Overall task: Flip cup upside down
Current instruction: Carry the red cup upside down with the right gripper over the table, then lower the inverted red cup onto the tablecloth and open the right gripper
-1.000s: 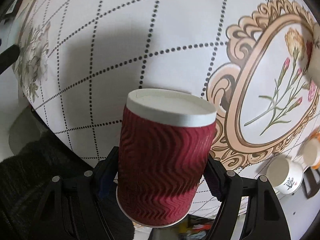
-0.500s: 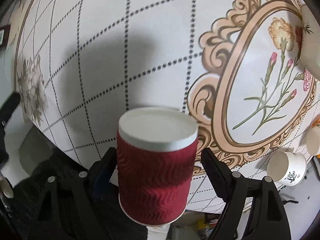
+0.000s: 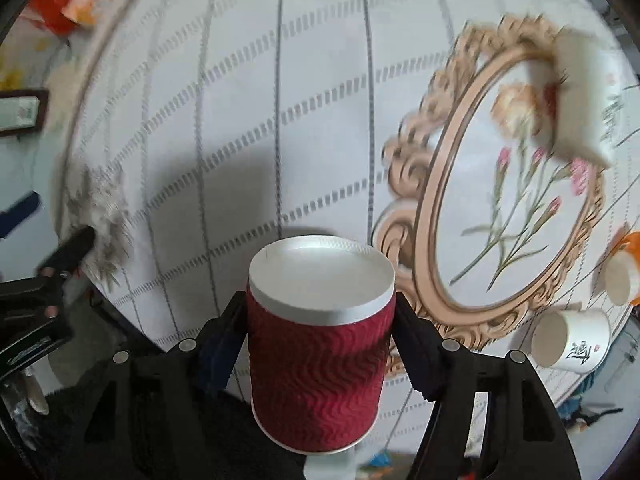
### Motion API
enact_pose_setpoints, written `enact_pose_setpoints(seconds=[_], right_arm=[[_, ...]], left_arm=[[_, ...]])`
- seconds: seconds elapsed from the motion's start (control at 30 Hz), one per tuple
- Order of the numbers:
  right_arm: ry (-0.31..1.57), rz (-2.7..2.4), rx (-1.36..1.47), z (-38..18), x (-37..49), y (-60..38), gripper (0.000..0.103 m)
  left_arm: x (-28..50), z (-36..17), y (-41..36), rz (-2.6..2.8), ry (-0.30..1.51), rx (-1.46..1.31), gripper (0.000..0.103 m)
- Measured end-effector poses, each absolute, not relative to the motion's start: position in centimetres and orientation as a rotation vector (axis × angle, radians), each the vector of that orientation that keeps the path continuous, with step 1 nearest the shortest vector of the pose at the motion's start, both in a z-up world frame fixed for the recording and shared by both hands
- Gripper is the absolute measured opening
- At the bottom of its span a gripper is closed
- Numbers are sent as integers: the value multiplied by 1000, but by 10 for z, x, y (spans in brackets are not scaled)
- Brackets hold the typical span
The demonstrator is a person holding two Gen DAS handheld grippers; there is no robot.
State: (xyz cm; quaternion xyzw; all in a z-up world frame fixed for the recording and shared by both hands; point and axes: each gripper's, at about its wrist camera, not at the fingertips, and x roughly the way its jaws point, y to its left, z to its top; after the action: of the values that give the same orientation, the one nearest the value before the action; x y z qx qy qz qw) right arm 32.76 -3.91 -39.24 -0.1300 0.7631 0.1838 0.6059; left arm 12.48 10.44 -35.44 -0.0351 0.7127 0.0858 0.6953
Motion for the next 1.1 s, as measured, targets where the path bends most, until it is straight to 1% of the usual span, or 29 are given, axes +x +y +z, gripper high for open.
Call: enact_pose_setpoints(seconds=[0.07, 0.27, 0.3, 0.4, 0.53, 0.67, 0.77, 0.97, 1.0, 1.1], right_arm=[[1650, 420, -253, -373, 335, -41, 72], [1358, 371, -126, -344, 344, -31, 71], [1285, 361, -112, -336, 347, -30, 72], [1133, 326, -91, -333, 342, -13, 72], [1015, 300, -77, -341, 333, -1, 72], [982, 303, -86, -345, 317, 1, 72], [1005, 311, -74, -347, 306, -4, 73], [1081, 319, -87, -354, 288, -8, 73], [1097, 319, -76, -355, 285, -9, 74], [1118, 296, -24, -351, 276, -18, 84]], left_arm=[[129, -355, 113, 199, 1595, -106, 97], [144, -353, 140, 234, 1597, -153, 97], [147, -352, 144, 240, 1593, -150, 97], [154, -351, 151, 250, 1582, -136, 97], [158, -353, 154, 245, 1583, -112, 97], [155, -355, 153, 222, 1583, -94, 97], [150, -358, 153, 209, 1585, -87, 97], [142, -362, 129, 189, 1568, -39, 97], [140, -361, 125, 183, 1561, -23, 97], [134, -357, 115, 166, 1534, 25, 97]])
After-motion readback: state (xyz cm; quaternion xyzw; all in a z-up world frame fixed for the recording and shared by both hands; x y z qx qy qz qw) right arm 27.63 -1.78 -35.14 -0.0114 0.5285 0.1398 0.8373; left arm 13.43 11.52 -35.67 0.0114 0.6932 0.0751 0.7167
